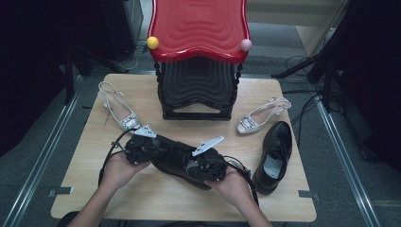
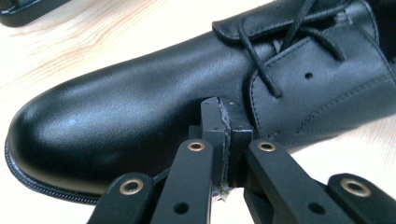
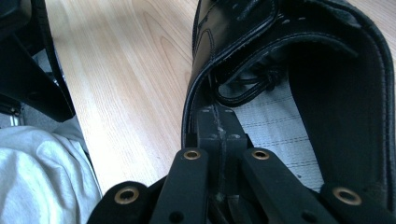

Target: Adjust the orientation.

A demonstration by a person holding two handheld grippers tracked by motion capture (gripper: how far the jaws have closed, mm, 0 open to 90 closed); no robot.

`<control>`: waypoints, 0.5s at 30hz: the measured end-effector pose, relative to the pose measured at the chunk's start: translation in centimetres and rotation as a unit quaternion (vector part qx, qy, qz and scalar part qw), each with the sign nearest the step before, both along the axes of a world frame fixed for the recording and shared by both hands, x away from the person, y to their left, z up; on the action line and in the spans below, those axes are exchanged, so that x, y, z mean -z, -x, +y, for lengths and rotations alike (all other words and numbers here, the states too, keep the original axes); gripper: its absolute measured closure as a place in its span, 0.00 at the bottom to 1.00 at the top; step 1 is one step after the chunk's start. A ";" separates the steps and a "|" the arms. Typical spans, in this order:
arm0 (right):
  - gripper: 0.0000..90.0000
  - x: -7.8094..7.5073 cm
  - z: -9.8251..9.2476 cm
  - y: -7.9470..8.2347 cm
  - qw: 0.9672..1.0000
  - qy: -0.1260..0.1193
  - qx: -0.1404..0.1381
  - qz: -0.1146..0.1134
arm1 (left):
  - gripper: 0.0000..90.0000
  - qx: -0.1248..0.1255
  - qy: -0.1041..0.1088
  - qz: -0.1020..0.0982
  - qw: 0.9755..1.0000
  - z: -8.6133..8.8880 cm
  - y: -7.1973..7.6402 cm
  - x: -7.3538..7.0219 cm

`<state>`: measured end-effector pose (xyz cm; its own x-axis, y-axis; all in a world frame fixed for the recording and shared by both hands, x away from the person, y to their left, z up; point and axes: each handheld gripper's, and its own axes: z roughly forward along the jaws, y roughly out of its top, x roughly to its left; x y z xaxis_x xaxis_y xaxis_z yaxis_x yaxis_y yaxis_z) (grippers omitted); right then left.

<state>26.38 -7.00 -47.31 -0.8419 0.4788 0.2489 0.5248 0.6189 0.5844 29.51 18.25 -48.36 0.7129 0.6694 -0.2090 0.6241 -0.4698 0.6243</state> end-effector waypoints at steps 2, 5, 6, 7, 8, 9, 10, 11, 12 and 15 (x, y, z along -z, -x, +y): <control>1.00 0.0 0.1 0.2 1.000 0.001 0.001 -0.003 | 1.00 0.002 0.009 -0.003 1.000 -0.2 -0.2 0.0; 1.00 -0.2 0.0 0.3 1.000 0.002 0.000 -0.017 | 1.00 0.004 0.010 -0.011 1.000 -0.4 -0.5 -0.1; 1.00 -0.2 0.0 0.3 1.000 0.002 0.000 -0.017 | 1.00 0.004 0.010 -0.011 1.000 -0.4 -0.5 -0.1; 1.00 -0.4 -0.4 0.1 1.000 -0.002 0.004 -0.024 | 1.00 0.002 0.014 -0.015 1.000 -0.3 -0.4 -0.3; 1.00 -0.5 -0.8 0.0 1.000 -0.005 0.010 -0.025 | 1.00 0.002 0.014 -0.015 1.000 -0.3 -0.4 -0.3; 1.00 -0.5 -0.8 0.0 1.000 -0.005 0.010 -0.025 | 1.00 -0.002 0.016 -0.018 1.000 -0.2 -0.3 -0.4; 1.00 -0.9 -1.6 -0.3 0.999 -0.014 0.018 -0.029 | 1.00 -0.007 0.019 -0.023 1.000 0.1 0.0 -0.8; 1.00 -1.2 -2.0 -0.5 0.999 -0.019 0.023 -0.031 | 1.00 -0.007 0.021 -0.026 0.999 0.4 0.2 -1.0; 1.00 -1.4 -2.5 -0.6 0.999 -0.023 0.028 -0.033 | 1.00 -0.007 0.021 -0.026 0.999 0.4 0.2 -1.0; 1.00 -1.9 -3.8 -1.0 0.998 -0.031 0.043 -0.046 | 1.00 -0.018 0.027 -0.033 0.999 1.4 1.0 -1.6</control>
